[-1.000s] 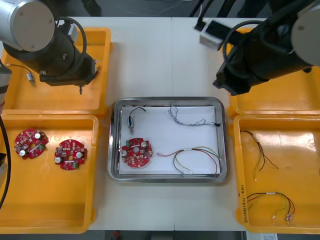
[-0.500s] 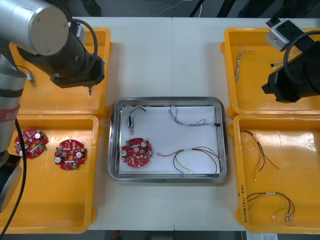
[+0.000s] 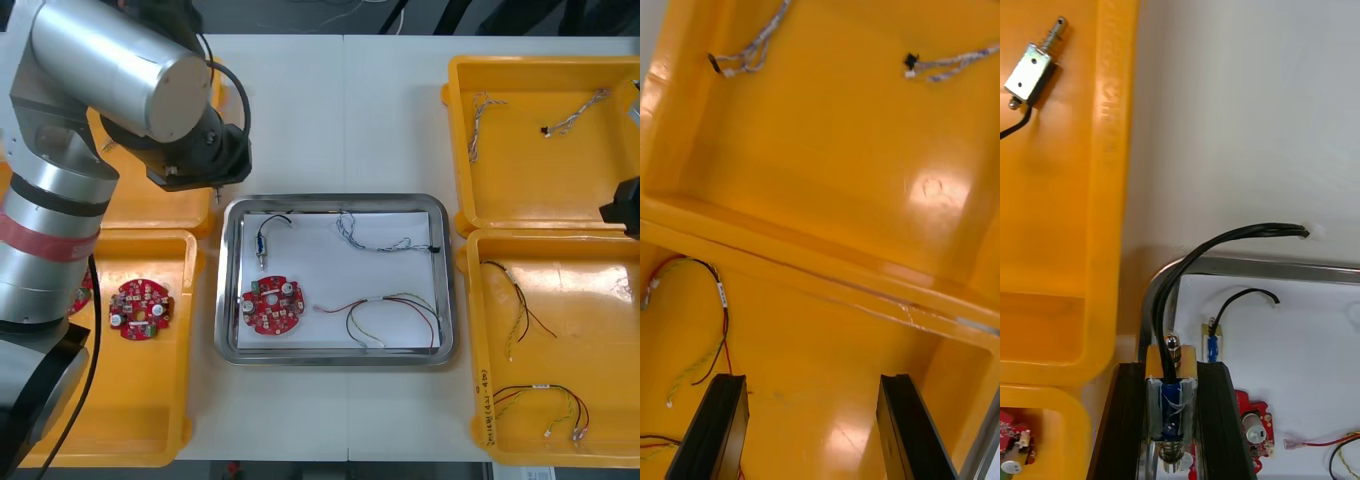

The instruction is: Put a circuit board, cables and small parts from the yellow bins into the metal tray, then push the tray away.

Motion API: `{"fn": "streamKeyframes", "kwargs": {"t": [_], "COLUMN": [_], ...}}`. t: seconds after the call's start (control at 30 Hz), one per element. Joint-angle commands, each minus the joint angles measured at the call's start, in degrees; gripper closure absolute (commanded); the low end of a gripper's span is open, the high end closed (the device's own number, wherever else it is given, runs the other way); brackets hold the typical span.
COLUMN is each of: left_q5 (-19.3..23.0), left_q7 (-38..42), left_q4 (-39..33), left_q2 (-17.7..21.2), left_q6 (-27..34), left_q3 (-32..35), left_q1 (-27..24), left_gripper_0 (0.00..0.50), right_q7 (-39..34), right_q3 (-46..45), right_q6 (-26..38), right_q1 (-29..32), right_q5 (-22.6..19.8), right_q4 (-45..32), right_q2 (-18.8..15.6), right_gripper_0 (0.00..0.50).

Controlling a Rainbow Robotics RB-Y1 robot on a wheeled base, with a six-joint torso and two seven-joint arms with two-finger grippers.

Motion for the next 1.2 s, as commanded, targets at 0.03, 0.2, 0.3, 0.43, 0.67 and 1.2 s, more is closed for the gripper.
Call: {"fn": "streamKeyframes", "kwargs": {"t": [0.03,0.2,0.3,0.43,0.67,1.2], "left_q5": [-1.73,-1.91,-1.91,-1.64,-1.29,-2.79], "left_q7": [6.57,8.06,10.87,14.04,15.80,17.55], "left_q4": [-2.12,-2.03,-2.03,-1.77,-0.19,10.27], "left_q2": [-3.21,-4.01,-4.18,-4.18,-4.18,-4.27], "left_q6": [0.39,0.39,0.39,-0.28,-3.53,-13.20], "left_q3": [-3.22,-6.38,-8.49,-11.39,-14.91,-20.71], "left_q1": [-0.16,-0.16,-0.16,-0.16,0.10,0.19], "left_gripper_0": [0.500,0.500,0.500,0.500,0.500,0.500], "right_q7": [-2.61,-3.58,-3.75,-4.10,-4.63,-5.86], "right_q3": [-3.50,-5.35,-6.67,-7.11,-7.99,-8.60], "right_q6": [0.15,0.15,0.15,0.15,0.15,0.15], "right_q1": [3.81,5.39,6.10,7.33,11.55,13.22], "right_q5": [0.82,1.44,1.87,3.19,4.25,3.81], "right_q4": [-1.69,-1.69,-1.60,-1.60,-1.69,-1.69], "right_q2": [-2.09,0.28,2.66,4.42,7.23,8.63], "right_gripper_0": [0.000,0.000,0.000,0.000,0.000,0.000]}}
